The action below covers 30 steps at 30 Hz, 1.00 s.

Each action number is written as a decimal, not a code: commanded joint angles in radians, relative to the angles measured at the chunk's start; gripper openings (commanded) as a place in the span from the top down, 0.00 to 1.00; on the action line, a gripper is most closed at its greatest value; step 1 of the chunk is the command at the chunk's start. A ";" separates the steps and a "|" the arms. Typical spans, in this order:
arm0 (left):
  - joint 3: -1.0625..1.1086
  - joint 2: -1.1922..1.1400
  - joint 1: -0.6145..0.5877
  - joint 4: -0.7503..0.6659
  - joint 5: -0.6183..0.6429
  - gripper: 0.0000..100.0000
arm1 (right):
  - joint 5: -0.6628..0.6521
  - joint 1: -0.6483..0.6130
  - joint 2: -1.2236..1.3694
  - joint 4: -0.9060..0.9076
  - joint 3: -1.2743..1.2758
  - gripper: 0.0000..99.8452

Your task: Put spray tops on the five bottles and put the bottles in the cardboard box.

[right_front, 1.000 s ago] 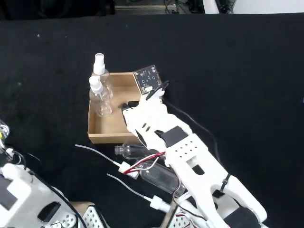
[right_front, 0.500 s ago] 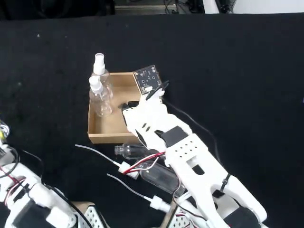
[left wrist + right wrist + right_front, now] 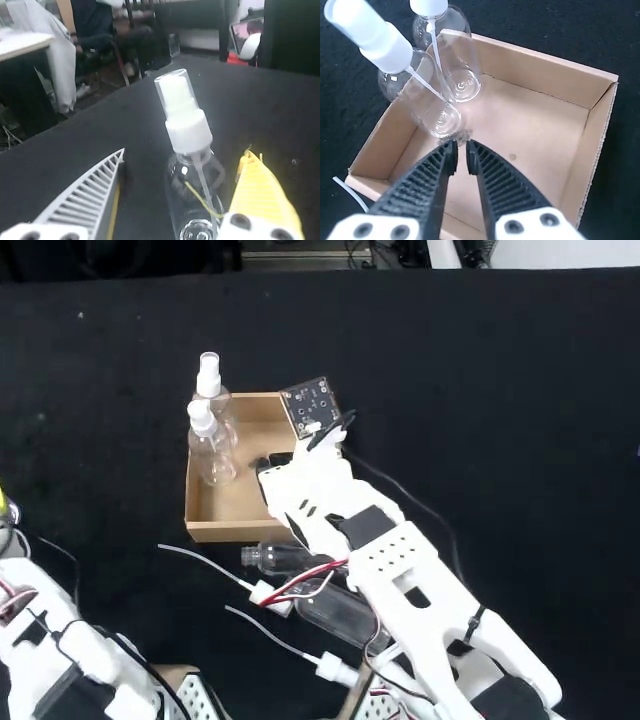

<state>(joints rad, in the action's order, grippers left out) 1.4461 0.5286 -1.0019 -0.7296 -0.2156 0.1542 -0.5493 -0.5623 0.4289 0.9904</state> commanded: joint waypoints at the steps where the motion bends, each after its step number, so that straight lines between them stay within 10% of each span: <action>1: -0.105 -0.008 0.015 0.043 0.049 0.68 | -0.005 0.015 -0.050 -0.003 -0.004 0.99; 18: -0.157 -0.499 0.039 -0.459 0.055 0.68 | -0.049 0.014 -0.050 -0.003 -0.004 0.99; 30: -0.255 -0.643 0.039 -0.480 0.110 0.68 | -0.060 0.012 -0.050 -0.003 -0.004 0.99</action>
<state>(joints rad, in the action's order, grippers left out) 1.2375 -0.1082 -0.9728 -1.1853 -0.1250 0.1036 -0.5493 -0.5623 0.4289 0.9904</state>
